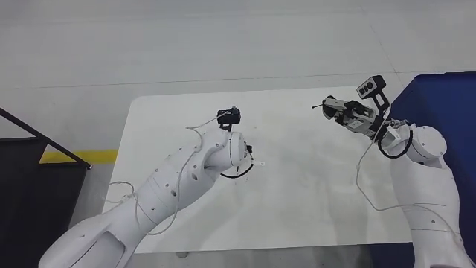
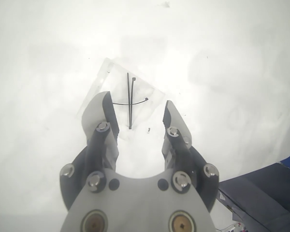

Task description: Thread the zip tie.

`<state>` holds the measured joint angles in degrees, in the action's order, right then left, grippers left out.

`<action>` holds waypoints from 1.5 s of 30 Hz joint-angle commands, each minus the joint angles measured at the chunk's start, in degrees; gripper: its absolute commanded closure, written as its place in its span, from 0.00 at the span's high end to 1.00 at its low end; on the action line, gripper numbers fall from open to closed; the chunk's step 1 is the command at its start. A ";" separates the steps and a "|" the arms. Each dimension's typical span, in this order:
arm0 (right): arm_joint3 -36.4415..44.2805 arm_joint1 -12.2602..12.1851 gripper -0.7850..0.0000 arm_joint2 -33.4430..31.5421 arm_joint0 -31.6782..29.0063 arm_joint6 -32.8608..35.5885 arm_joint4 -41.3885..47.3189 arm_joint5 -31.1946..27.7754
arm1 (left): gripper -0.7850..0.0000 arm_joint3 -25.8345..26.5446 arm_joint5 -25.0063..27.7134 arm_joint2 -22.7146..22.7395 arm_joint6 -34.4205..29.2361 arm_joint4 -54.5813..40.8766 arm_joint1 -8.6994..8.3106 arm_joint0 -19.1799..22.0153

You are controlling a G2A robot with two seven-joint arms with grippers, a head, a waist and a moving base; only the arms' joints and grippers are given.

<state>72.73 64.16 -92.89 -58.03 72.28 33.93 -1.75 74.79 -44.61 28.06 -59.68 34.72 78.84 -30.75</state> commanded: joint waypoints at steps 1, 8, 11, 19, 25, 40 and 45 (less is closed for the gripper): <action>0.00 0.00 0.00 0.00 0.00 0.00 0.00 0.00 | 0.36 -2.09 0.54 -1.20 -0.54 -0.70 0.61 1.10; 0.00 0.00 0.00 0.00 0.00 0.00 0.00 0.00 | 0.31 -6.15 1.08 -4.11 -1.08 -2.83 2.56 3.60; 0.00 0.00 0.00 0.00 0.00 0.00 0.00 0.00 | 0.32 -7.86 0.94 -4.93 -0.94 -3.43 3.42 4.41; 0.00 0.00 0.00 0.00 0.00 0.00 0.00 0.00 | 0.31 -14.05 0.12 -7.13 -0.12 -4.49 6.06 6.41; 0.00 0.00 0.00 0.00 0.00 0.00 0.00 0.00 | 0.31 -18.33 -1.10 -9.37 1.10 -4.66 8.42 7.38; 0.00 0.00 0.00 0.00 0.00 0.00 0.00 0.00 | 0.29 -27.04 -0.77 -12.42 0.81 -4.43 13.86 8.91; 0.00 0.00 0.00 0.00 0.00 0.00 0.00 0.00 | 0.30 -29.63 0.36 -12.14 0.91 -4.20 15.23 8.97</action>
<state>72.73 64.16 -92.89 -58.03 72.28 33.93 -1.75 45.78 -44.53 15.80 -58.84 30.50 93.77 -21.81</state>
